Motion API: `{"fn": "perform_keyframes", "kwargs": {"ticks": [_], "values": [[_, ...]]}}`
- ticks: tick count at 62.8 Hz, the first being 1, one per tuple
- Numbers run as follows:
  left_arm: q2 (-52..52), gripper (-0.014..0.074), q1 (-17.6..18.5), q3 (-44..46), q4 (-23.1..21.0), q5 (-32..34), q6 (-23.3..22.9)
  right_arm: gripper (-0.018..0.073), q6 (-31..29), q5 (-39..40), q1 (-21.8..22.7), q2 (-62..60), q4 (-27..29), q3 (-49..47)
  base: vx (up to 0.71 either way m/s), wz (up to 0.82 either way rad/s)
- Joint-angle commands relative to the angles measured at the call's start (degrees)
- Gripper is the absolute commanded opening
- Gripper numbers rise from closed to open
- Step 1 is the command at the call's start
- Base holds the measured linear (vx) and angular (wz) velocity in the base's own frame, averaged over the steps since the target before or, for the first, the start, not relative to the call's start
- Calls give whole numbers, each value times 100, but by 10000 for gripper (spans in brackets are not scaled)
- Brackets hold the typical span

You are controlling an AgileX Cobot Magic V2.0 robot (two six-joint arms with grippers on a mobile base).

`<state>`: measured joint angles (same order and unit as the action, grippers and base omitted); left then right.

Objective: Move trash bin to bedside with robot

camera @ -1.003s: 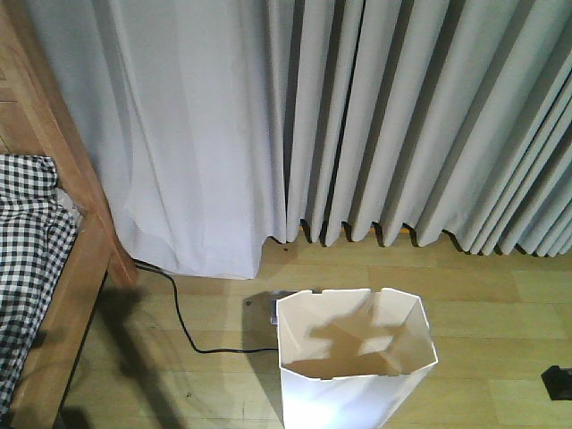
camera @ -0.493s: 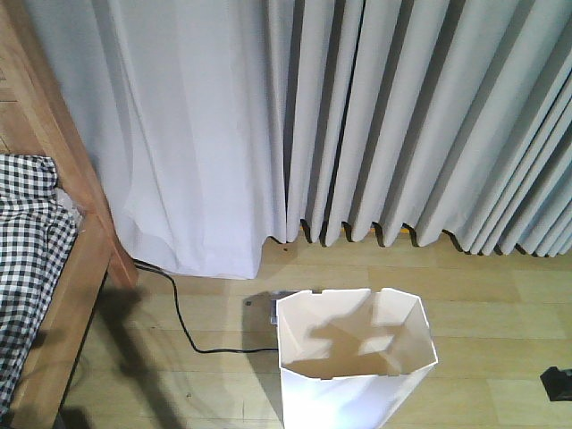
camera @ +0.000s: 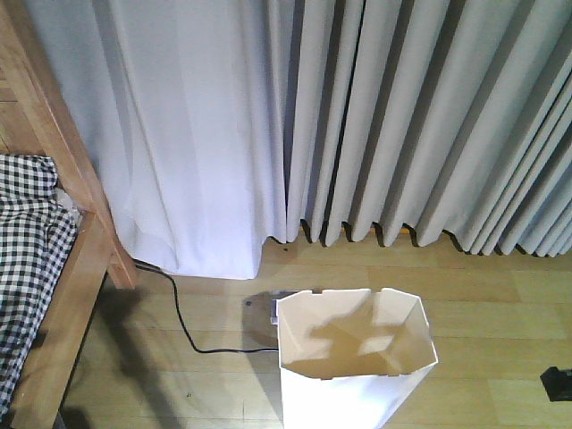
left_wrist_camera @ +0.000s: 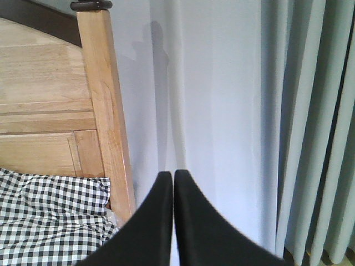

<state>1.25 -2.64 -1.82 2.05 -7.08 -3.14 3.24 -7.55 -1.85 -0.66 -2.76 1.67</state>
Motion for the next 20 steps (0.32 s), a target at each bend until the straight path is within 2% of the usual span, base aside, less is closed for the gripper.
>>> {"fn": "perform_keyframes", "kwargs": {"ticks": [1,20], "values": [[31,-6,1,138,-8,418,-25,-10,-71,407,41,-68,19,115,0,0],[31,-6,1,138,-8,418,-25,-10,-71,407,41,-68,19,115,0,0]]}}
